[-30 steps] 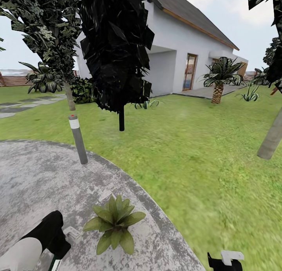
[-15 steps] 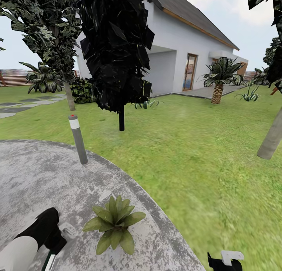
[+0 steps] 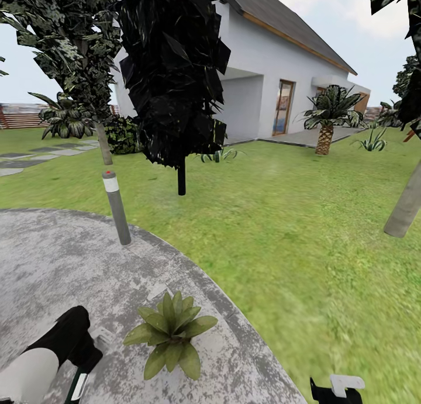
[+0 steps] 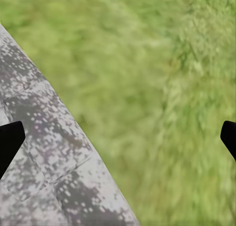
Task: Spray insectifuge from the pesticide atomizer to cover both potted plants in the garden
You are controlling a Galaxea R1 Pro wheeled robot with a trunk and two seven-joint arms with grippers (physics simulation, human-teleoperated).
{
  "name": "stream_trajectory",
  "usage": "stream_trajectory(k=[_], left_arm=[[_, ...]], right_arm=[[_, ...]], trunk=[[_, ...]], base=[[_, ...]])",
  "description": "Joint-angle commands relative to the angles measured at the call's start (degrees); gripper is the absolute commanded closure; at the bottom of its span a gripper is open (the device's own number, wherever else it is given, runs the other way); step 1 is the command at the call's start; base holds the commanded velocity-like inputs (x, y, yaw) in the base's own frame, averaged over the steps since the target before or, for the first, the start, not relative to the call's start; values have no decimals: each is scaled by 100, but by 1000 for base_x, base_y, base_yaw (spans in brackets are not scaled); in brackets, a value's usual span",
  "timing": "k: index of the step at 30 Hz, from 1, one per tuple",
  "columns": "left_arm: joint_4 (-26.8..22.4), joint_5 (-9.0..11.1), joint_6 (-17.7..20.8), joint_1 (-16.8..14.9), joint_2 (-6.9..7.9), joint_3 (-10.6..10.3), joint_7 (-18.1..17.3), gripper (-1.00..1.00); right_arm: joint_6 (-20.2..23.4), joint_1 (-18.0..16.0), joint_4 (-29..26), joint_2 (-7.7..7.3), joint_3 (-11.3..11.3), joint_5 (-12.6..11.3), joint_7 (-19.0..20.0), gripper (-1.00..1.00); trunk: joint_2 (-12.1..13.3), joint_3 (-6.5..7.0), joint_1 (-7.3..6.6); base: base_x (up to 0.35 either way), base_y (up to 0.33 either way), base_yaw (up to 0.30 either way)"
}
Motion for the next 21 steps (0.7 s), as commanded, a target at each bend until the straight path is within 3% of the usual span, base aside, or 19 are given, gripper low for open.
stream_trajectory(k=[1,14,18,21], left_arm=[[-11,-48,37,-35,-5,33,-46,100],[5,-102,-18,-40,52,-22,-33,100],[-14,-92,2,-63,-2,-7,-33,100],[-22,-97,24,-103,-171,-4,-30,100]], right_arm=[[-17,-5,8,0,-33,62,-31,-100],[-17,-4,0,0,-32,53,-35,-100],[-17,-1,0,0,-32,53,-31,-100],[-17,0,2,0,-33,53,-28,-100]], trunk=[[-3,-6,-1],[-3,-6,-1],[-3,-6,-1],[-3,-6,-1]], base=[[0,0,0],[0,0,0],[0,0,0],[0,0,0]])
